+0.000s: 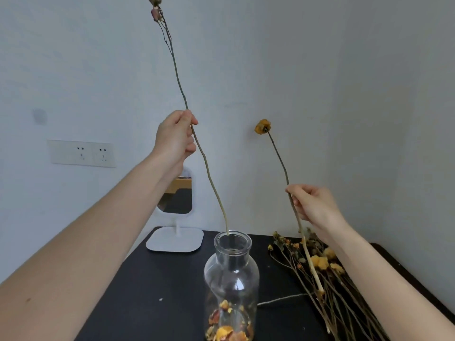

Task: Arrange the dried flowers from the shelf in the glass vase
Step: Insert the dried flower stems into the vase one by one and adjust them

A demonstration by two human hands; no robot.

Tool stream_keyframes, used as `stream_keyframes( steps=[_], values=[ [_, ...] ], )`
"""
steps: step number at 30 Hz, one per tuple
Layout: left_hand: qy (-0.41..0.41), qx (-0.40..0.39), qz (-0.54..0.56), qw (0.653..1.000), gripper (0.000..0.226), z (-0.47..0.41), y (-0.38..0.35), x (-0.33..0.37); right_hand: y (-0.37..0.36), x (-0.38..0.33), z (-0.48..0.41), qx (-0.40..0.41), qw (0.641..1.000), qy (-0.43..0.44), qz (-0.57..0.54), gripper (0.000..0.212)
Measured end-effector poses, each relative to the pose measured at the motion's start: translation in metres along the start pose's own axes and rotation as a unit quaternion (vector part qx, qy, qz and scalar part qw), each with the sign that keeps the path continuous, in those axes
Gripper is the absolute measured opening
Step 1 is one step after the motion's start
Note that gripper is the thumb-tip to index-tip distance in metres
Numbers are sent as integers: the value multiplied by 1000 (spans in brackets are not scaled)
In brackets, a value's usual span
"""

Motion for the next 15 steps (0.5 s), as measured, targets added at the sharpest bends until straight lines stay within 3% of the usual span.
stream_keyframes(
  steps=[15],
  values=[
    [-14,-30,-92,995,29,22,-16,-68,-3,0,3,7,1000,5,-9,33]
  ],
)
Point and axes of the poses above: each hand's wrist, its own z-axis away from the middle knuckle, its own y-axis out of the back of the hand, x = y × z, the point moved 7 cm from there along -z, towards the middle knuckle, and after that the axes turned 3 degrees about y, right-handed, at the moved point
